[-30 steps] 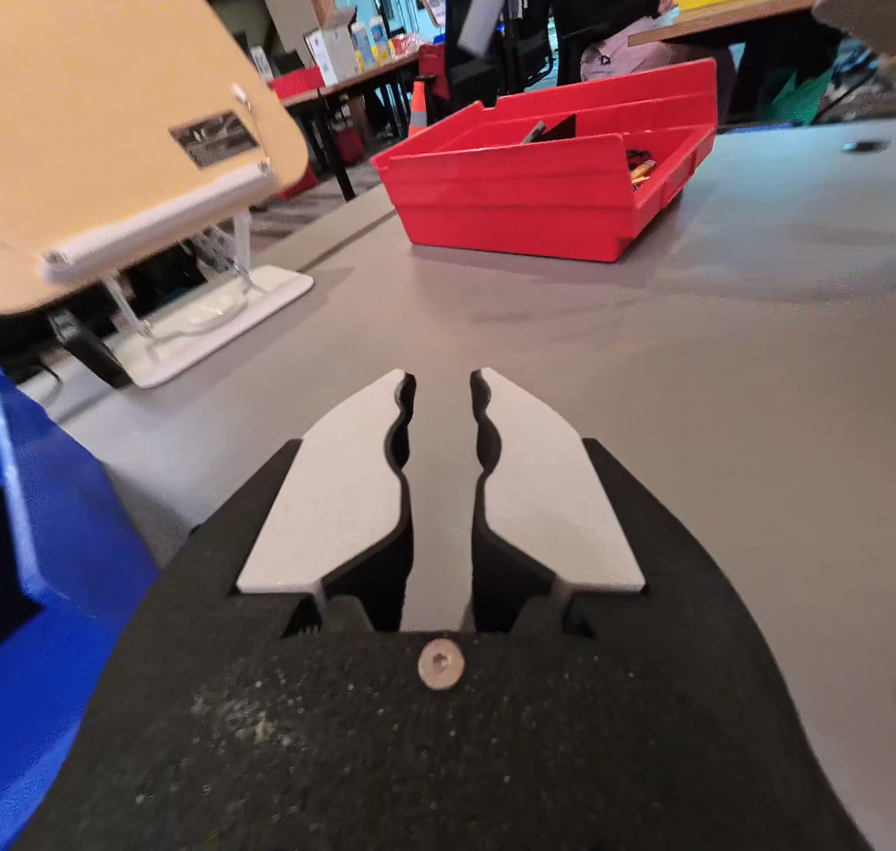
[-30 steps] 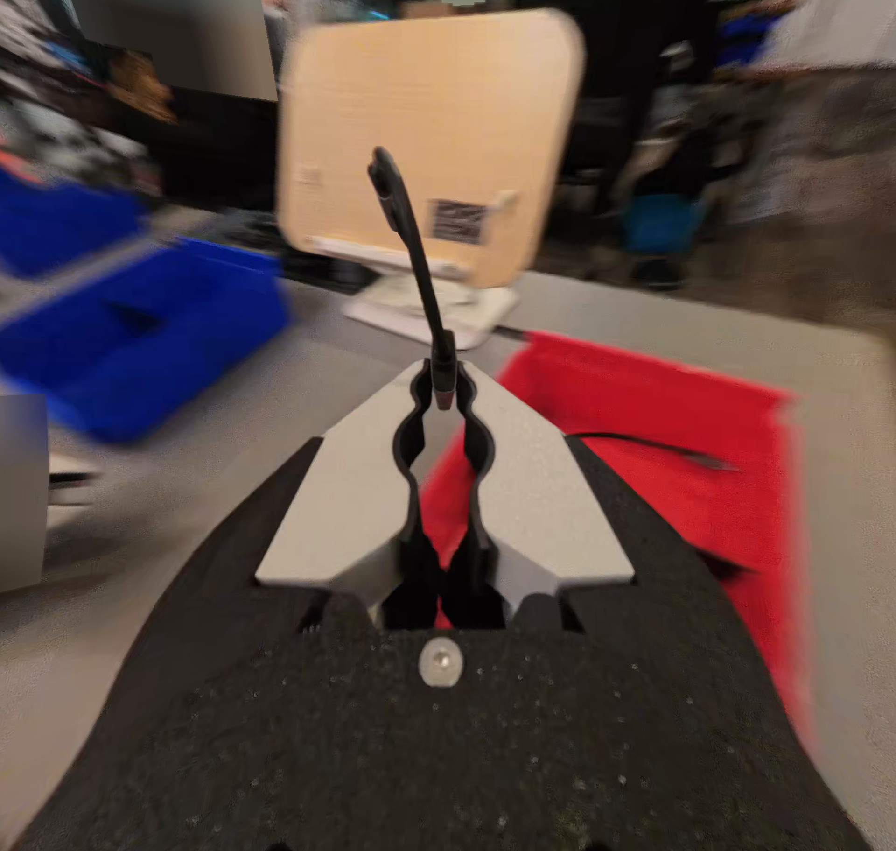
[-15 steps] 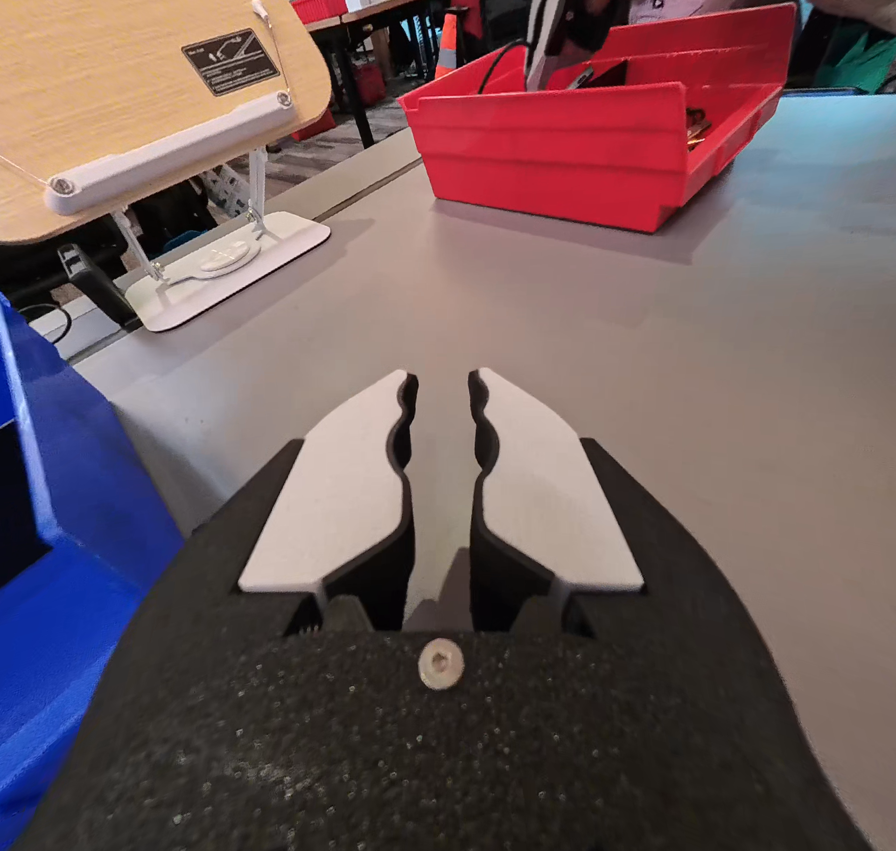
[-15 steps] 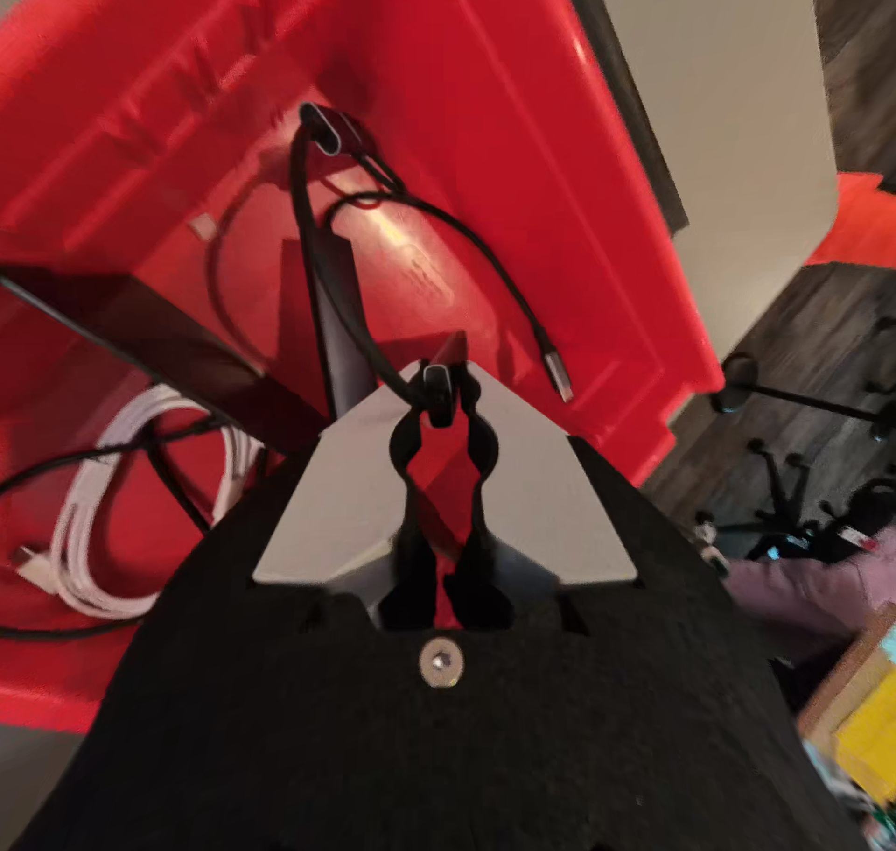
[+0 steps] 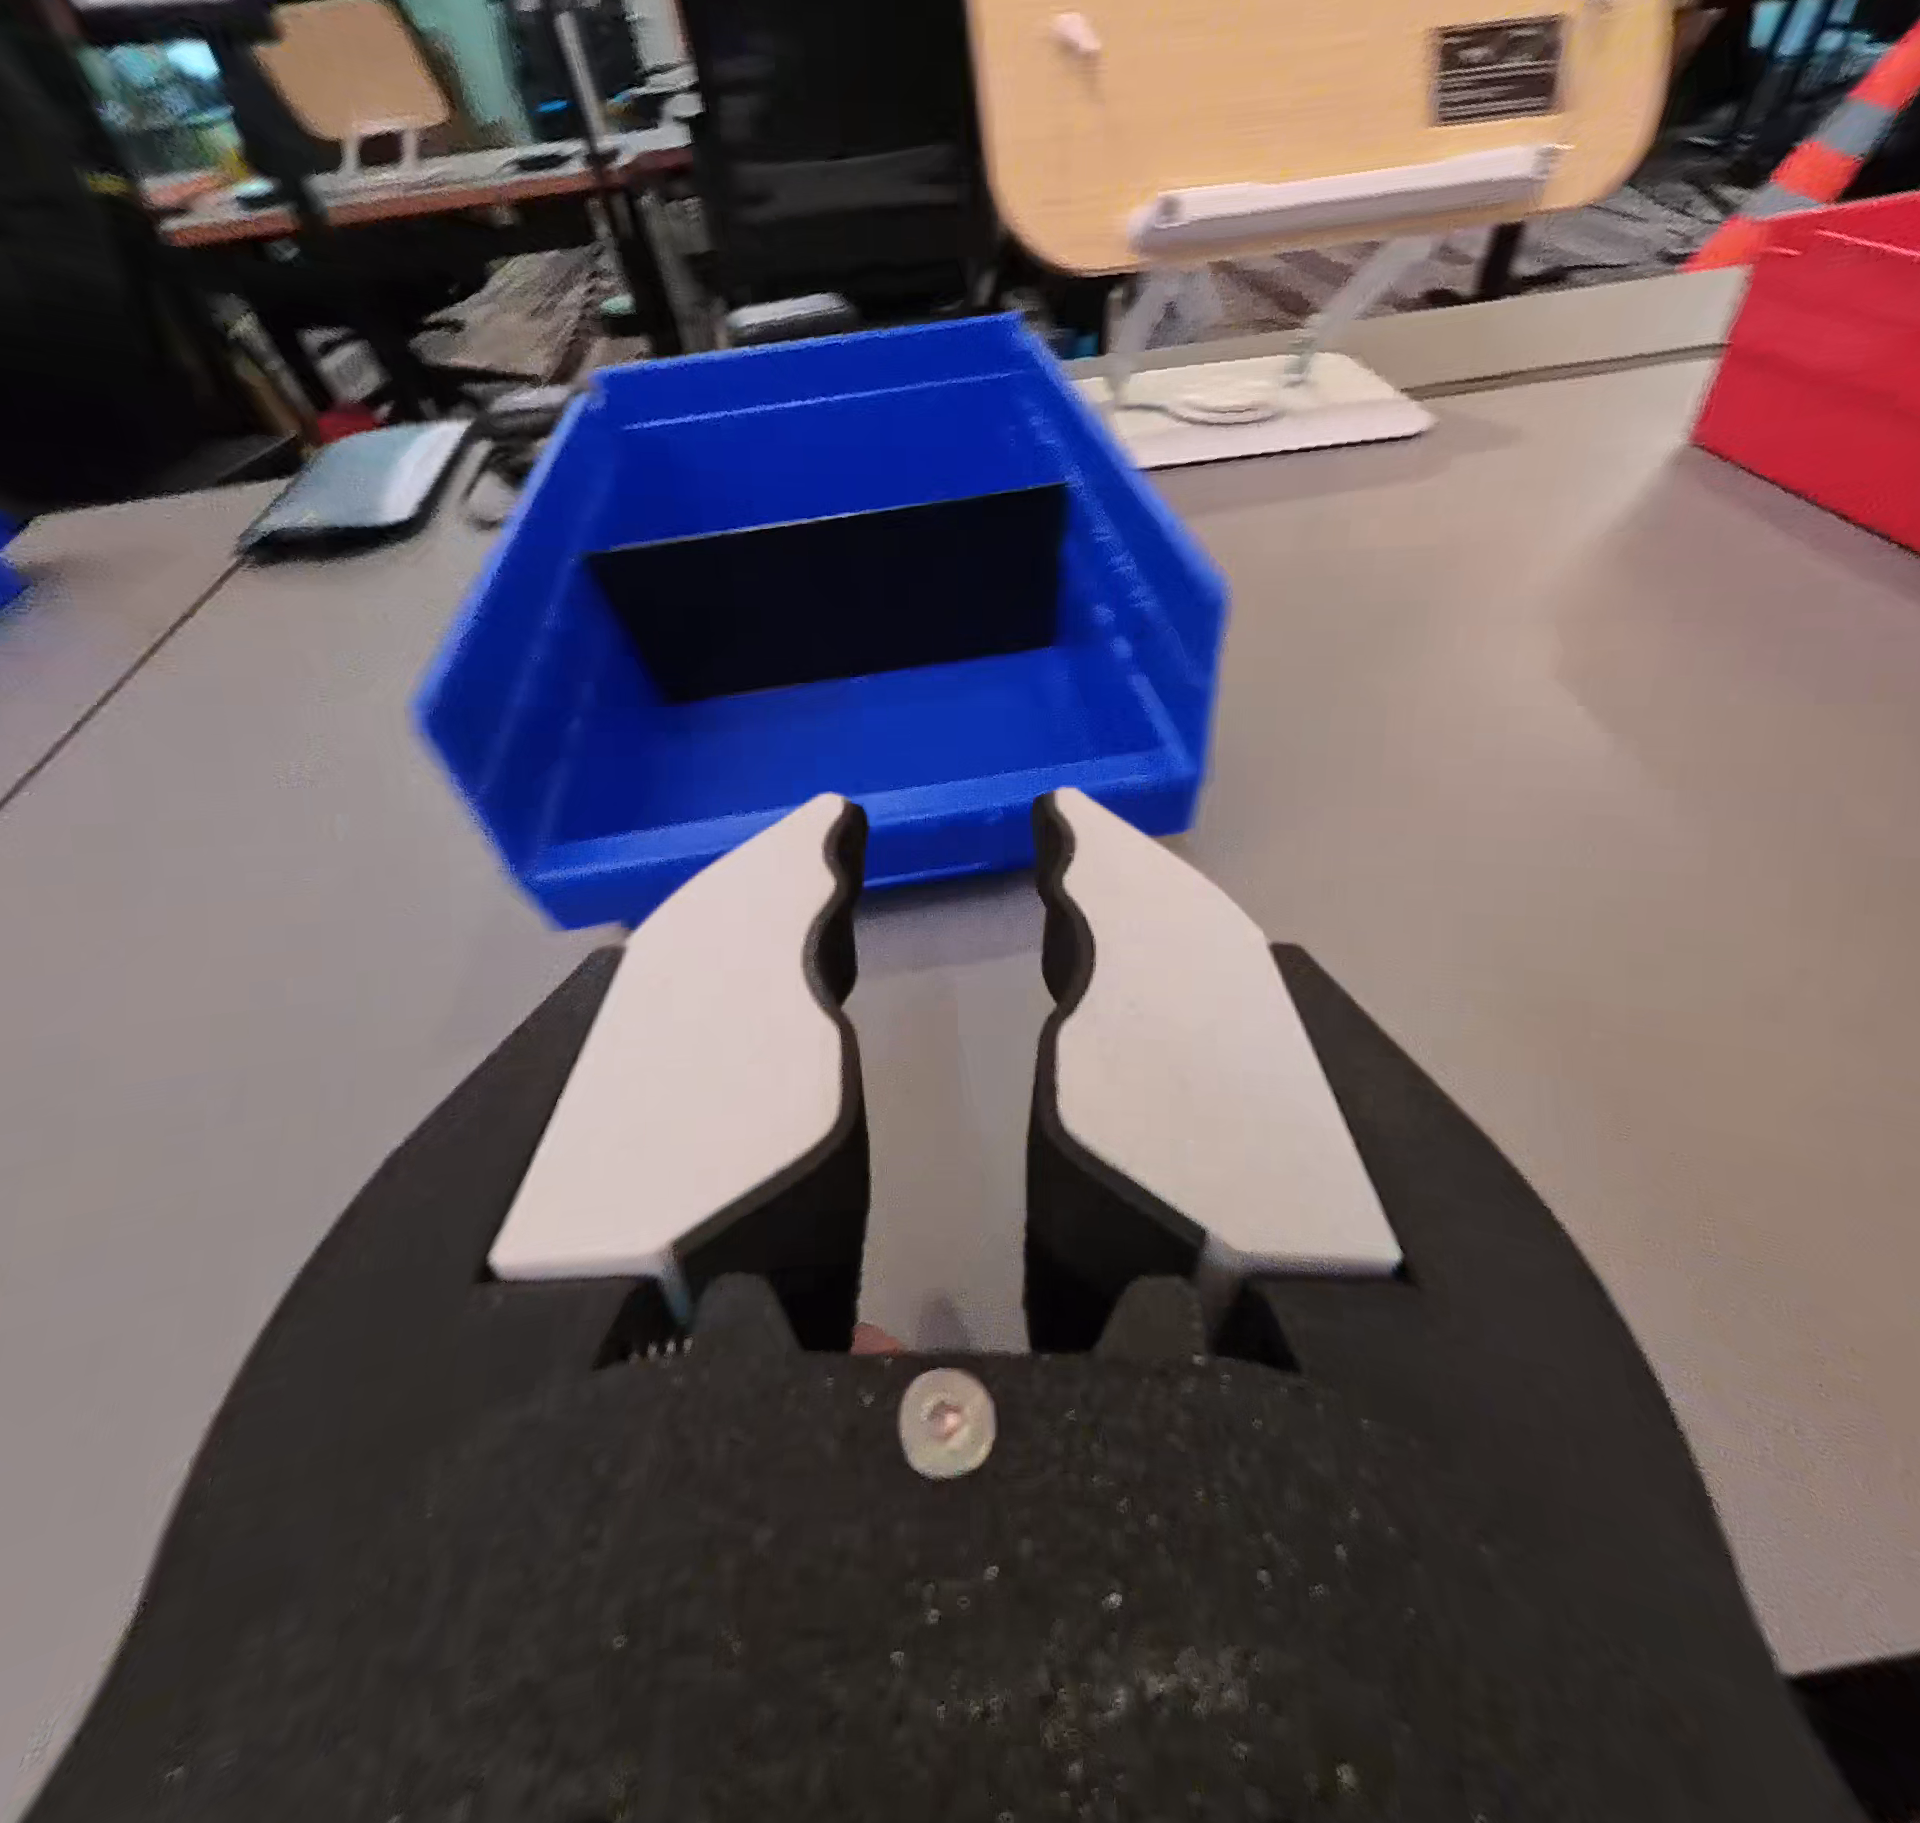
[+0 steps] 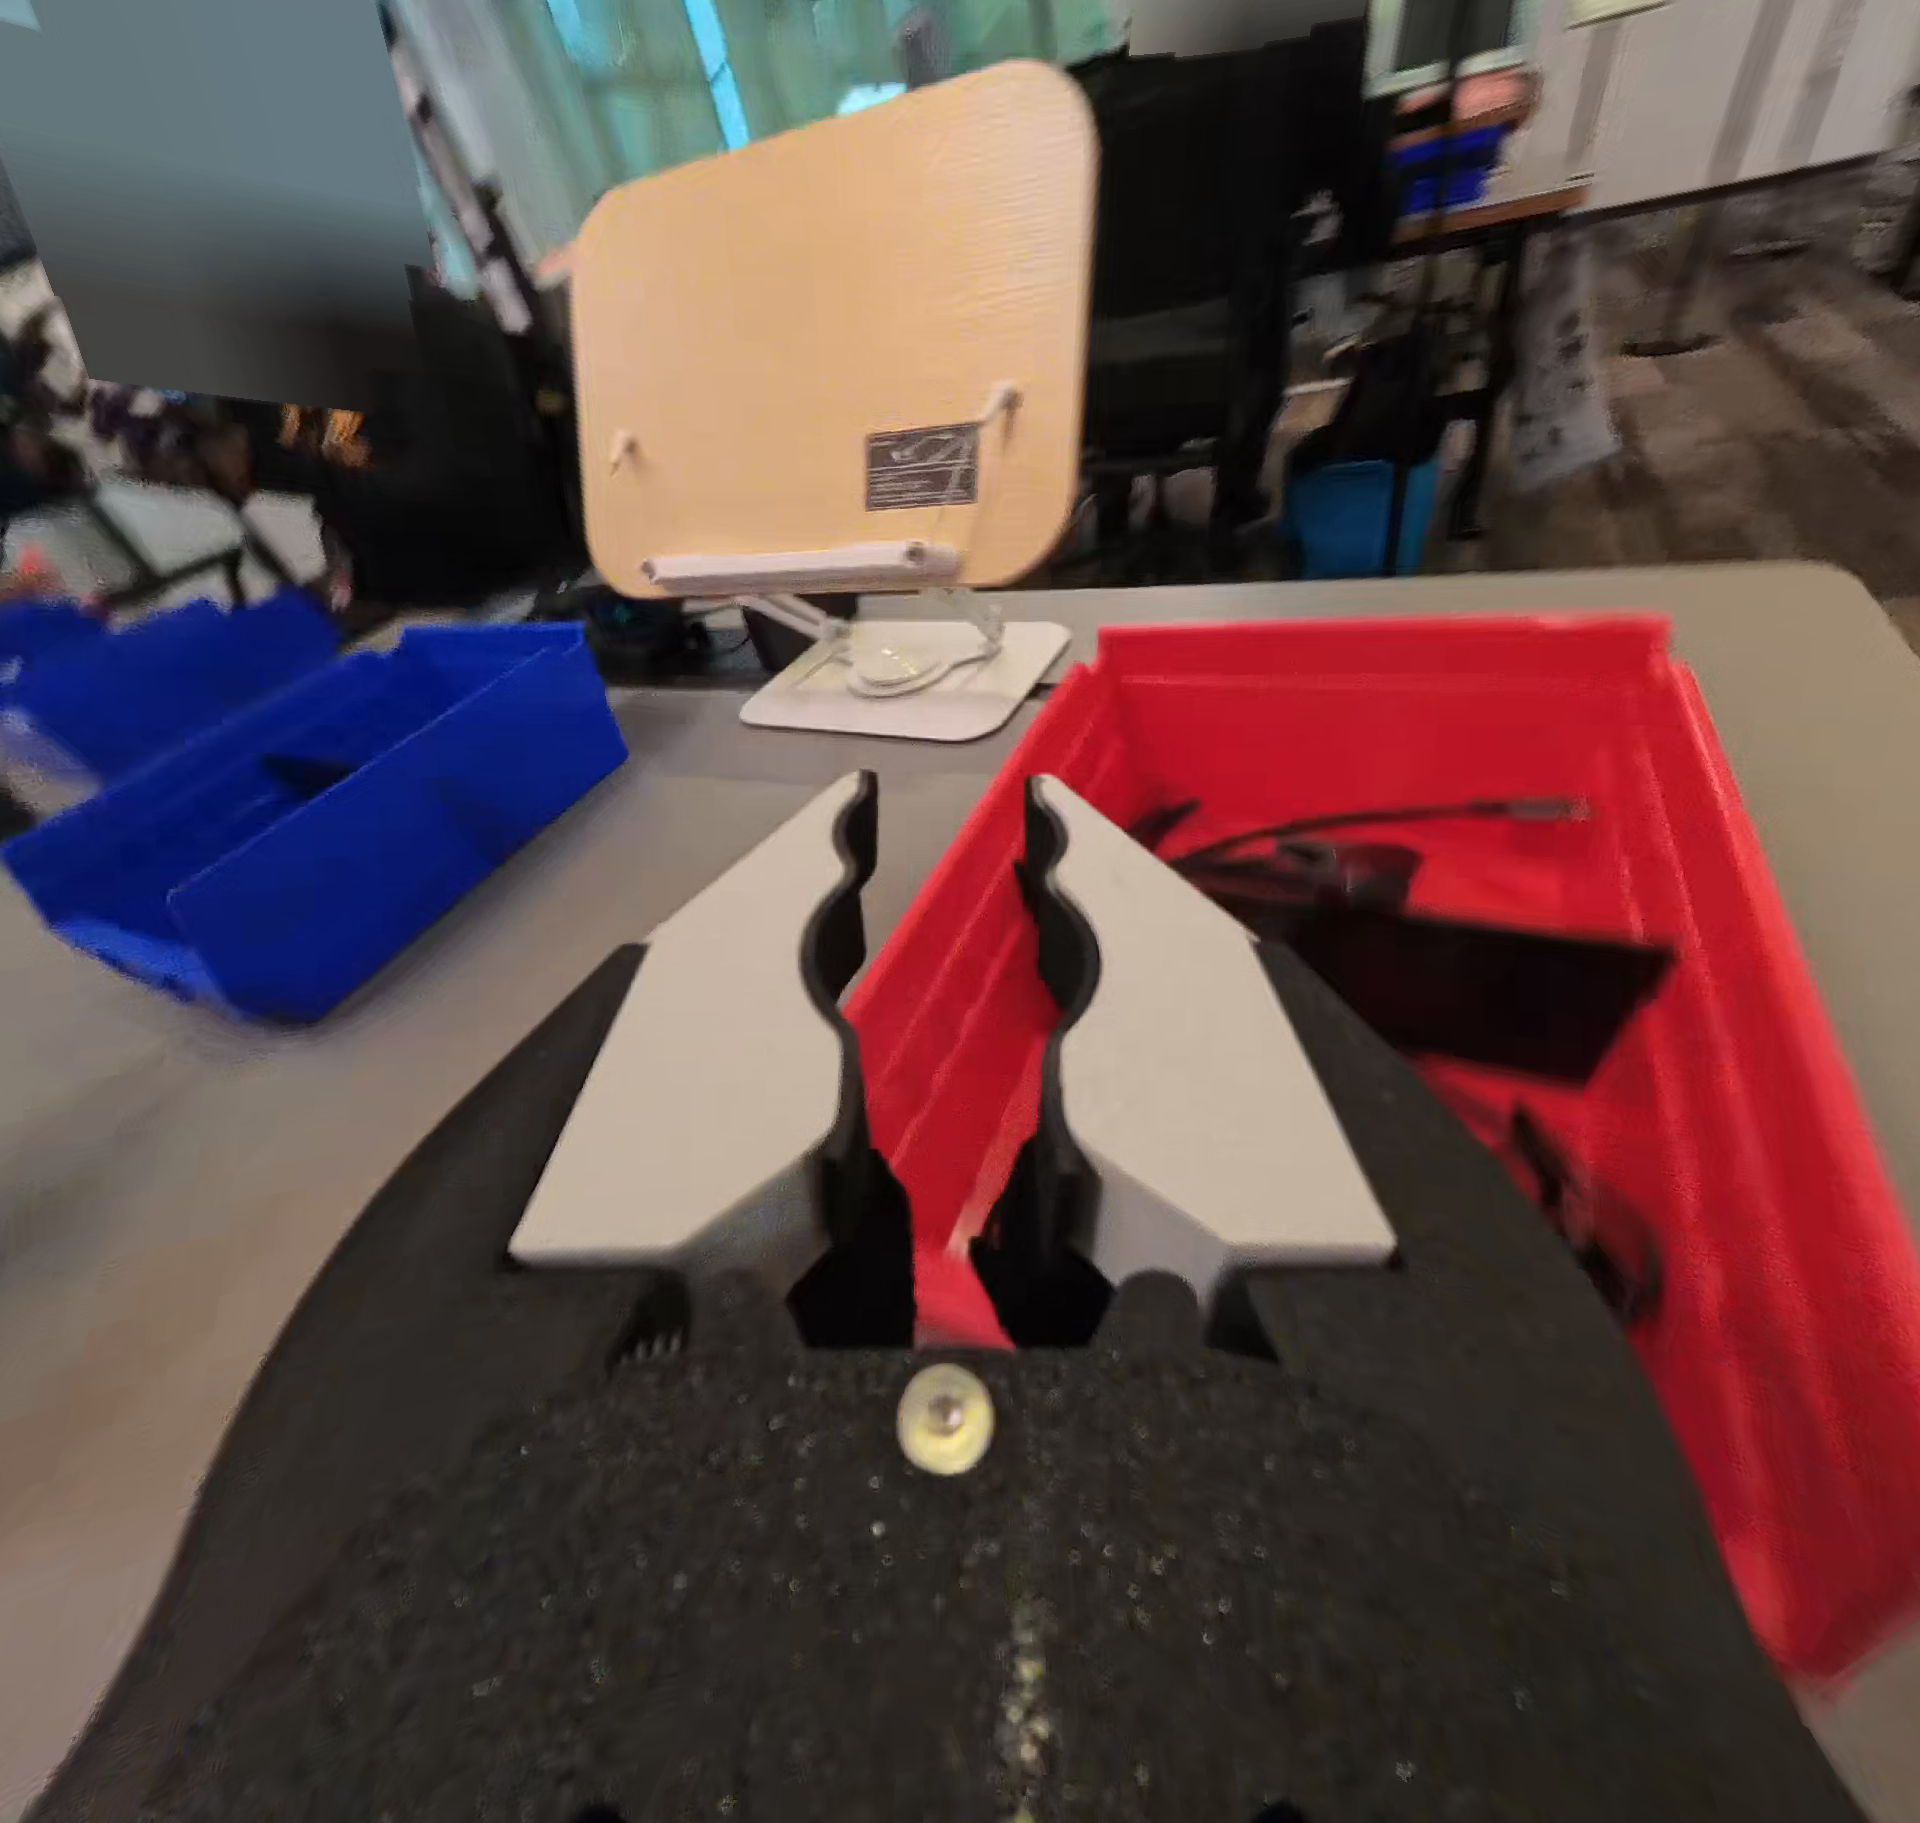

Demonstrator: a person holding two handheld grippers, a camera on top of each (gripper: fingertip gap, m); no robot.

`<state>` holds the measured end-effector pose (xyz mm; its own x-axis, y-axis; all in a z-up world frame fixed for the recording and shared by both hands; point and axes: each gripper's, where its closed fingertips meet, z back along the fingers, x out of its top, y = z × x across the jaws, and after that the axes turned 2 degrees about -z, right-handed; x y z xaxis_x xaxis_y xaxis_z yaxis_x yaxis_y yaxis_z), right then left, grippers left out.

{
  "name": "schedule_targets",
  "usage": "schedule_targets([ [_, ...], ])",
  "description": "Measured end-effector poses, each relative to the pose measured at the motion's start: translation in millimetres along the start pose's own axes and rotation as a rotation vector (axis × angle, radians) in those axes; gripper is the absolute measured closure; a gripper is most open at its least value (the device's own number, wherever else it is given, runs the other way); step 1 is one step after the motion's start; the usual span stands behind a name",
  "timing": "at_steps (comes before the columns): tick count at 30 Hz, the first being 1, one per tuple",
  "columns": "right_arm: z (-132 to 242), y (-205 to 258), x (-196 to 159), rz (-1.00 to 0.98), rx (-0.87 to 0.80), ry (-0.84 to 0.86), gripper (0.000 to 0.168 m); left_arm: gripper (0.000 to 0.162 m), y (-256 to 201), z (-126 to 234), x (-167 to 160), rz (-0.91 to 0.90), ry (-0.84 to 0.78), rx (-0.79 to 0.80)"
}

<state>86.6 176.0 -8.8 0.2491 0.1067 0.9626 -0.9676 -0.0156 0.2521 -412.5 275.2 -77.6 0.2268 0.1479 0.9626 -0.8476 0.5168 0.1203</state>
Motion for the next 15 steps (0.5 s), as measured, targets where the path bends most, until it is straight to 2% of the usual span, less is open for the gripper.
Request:
schedule_targets([
  [2, 25.6, 4.9, -37.1, -0.04, -0.073, -0.046, 0.141, 0.125, 22.6, 3.4, -12.0, 0.043, 0.023, 0.034],
  [5, 46.7, 7.1, -92.5, 0.013, -0.163, 0.043, 0.129, 0.117, 28.2, -5.5, -38.3, 0.02, 0.117, 0.018],
  [8, 59.3, 0.4, -95.3, 0.102, -0.237, 0.099, 0.121, 0.116, 13.0, -11.5, -41.6, 0.028, 0.136, -0.05],
  [10, 67.2, -12.2, -93.8, 0.145, -0.315, 0.094, 0.121, 0.118, -1.0, -12.6, -40.5, 0.041, 0.15, -0.105],
  [15, 74.0, -26.9, -110.0, 0.116, -0.367, 0.138, 0.118, 0.117, -20.8, -21.3, -38.8, -0.009, 0.152, -0.144],
])
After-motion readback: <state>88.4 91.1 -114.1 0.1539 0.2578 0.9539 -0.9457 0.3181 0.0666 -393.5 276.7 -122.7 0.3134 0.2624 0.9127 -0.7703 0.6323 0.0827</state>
